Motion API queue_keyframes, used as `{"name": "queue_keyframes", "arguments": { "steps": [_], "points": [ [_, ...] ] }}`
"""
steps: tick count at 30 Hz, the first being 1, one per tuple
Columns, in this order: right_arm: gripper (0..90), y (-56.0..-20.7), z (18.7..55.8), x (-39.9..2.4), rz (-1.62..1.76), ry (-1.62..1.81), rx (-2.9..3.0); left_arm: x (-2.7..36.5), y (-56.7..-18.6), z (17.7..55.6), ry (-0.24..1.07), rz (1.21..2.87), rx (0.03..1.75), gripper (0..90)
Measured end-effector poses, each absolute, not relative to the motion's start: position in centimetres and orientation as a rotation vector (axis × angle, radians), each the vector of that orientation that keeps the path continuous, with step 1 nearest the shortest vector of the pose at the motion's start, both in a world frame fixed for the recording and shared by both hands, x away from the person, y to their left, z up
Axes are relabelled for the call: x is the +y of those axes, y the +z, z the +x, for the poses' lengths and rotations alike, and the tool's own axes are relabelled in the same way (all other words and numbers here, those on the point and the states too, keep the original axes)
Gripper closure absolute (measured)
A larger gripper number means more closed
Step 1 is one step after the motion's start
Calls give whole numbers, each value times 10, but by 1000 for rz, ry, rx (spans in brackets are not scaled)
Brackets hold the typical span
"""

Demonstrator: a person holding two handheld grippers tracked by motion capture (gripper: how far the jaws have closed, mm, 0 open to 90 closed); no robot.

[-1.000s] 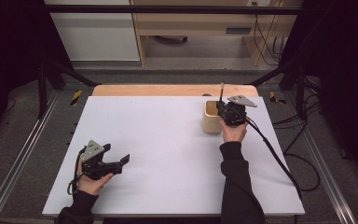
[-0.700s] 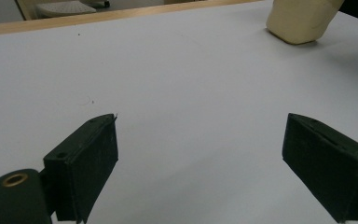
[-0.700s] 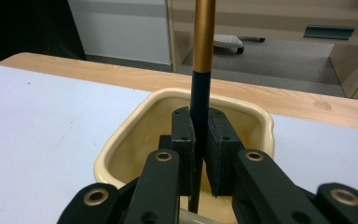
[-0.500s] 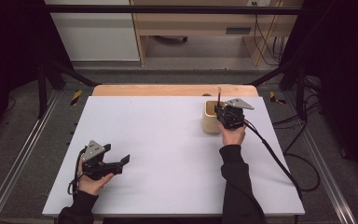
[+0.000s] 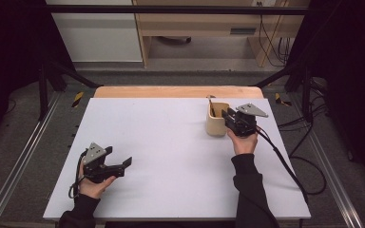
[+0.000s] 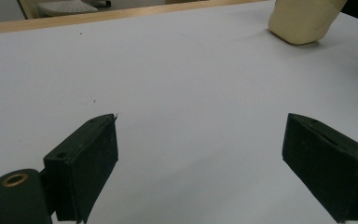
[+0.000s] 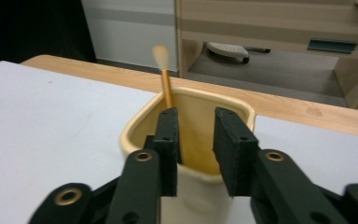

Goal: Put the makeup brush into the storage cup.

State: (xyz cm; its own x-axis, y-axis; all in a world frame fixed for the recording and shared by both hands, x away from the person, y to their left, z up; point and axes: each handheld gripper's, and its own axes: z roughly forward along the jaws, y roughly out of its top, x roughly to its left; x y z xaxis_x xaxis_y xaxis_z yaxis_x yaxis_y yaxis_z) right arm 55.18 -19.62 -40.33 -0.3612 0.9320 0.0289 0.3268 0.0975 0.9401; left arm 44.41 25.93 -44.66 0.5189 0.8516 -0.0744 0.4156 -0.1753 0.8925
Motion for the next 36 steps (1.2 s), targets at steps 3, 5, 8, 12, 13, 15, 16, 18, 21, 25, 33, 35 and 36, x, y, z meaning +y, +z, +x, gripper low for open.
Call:
{"name": "queue_keyframes", "arguments": {
  "steps": [3,5,8,12,13,15,16,18,21,25,33,35,36],
  "points": [
    [623,-402,540,-199,1226,1286,1778,260,-446,444,560,1784,1061,100],
    [572,-401,532,-201,1222,1293,1786,260,-446,444,561,1786,1062,100],
    [512,-400,520,-203,1212,1303,1801,261,-446,444,562,1786,1062,100],
    [443,-401,504,-206,1195,1333,1820,261,-446,444,563,1782,1064,99],
    [429,-401,501,-206,1192,1336,1826,261,-445,444,563,1782,1063,100],
    [396,-403,494,-207,1182,1334,1839,262,-445,444,558,1785,1065,99],
    [381,-404,490,-207,1174,1329,1845,262,-445,444,556,1785,1066,99],
    [348,-406,483,-208,1167,1334,1852,263,-445,444,554,1785,1068,99],
    [307,-409,474,-210,1165,1334,1863,263,-445,444,552,1787,1069,97],
    [258,-414,462,-213,1157,1328,1882,266,-446,445,550,1795,1073,93],
    [135,-424,446,-223,1185,1353,1888,267,-447,446,542,1798,1077,87],
    [120,-427,443,-225,1187,1342,1898,267,-447,446,541,1806,1076,85],
    [108,-429,442,-226,1193,1331,1905,267,-447,446,540,1807,1076,84]
  ]
}}
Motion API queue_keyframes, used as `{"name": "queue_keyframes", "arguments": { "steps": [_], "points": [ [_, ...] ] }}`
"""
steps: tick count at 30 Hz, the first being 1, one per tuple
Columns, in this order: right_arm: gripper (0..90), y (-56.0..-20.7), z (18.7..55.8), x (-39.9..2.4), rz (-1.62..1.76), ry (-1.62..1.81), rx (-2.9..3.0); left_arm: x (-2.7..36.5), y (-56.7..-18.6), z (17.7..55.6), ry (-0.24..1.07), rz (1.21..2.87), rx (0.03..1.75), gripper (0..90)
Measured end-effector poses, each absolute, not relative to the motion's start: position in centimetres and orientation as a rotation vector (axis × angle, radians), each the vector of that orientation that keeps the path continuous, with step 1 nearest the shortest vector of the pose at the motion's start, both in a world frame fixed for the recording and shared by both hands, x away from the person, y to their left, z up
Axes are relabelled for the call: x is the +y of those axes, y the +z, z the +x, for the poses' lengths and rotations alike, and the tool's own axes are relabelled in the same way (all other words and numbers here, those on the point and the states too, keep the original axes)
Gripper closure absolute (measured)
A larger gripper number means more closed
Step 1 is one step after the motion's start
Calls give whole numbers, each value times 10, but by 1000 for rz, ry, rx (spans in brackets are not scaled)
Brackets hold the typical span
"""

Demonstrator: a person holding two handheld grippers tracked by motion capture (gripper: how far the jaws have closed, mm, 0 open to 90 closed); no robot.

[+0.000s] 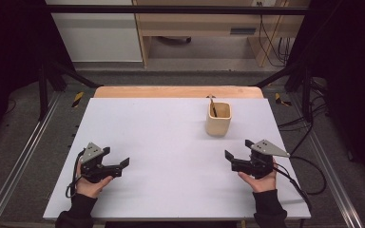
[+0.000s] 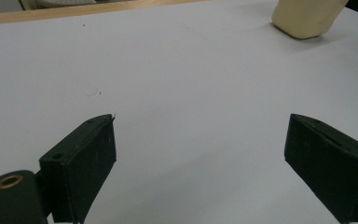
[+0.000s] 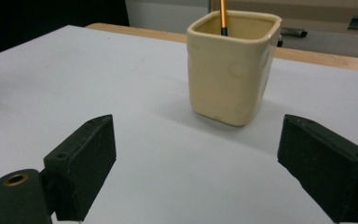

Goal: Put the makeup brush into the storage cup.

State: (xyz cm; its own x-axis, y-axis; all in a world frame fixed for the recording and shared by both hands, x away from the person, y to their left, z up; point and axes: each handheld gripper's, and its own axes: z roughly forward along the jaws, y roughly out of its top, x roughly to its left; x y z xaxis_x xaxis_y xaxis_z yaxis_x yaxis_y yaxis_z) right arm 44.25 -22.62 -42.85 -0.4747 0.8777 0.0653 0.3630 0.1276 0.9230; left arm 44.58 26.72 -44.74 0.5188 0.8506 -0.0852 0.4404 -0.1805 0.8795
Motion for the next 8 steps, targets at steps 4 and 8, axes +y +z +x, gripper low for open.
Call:
{"name": "queue_keyframes", "arguments": {
  "steps": [4,8],
  "points": [
    [95,-435,442,-229,1217,1309,1922,268,-448,446,538,1811,1080,83],
    [91,-440,441,-229,1225,1285,1942,269,-449,447,535,1815,1085,82]
  ]
}}
